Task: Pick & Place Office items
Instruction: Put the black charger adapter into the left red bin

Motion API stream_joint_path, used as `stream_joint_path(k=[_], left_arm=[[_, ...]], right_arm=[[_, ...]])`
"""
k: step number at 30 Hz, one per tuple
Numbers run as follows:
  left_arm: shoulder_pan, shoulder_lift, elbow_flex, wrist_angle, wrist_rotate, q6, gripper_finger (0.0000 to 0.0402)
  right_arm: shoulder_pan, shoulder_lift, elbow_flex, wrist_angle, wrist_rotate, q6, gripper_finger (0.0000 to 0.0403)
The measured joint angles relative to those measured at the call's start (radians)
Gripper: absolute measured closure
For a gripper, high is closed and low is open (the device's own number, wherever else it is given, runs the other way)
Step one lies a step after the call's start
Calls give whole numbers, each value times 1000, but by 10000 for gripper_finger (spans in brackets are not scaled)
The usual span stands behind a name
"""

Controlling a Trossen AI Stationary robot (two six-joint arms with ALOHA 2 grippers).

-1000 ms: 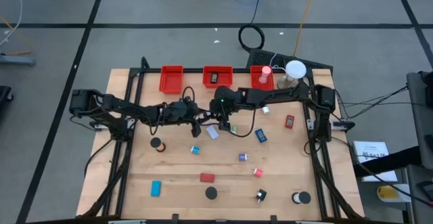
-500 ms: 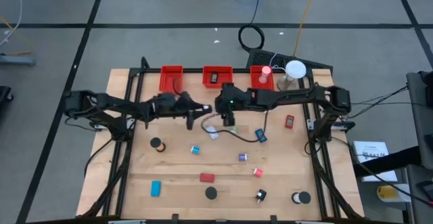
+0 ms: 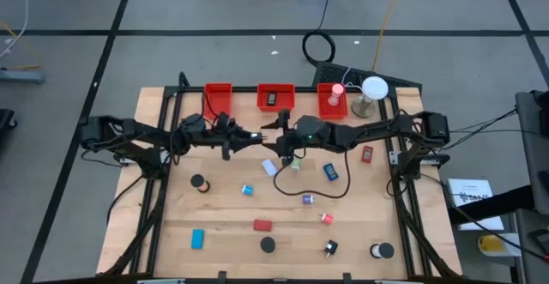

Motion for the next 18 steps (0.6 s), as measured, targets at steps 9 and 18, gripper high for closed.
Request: stream_joint_path(k=[9,18], left_arm=[[-28,0,0,55,17,-42,253],[-69,0,1,84,20,-88,253]], right_arm=[[7,1,0,59,-109,-5,185],[25,1,0,91,-147,-11,240]])
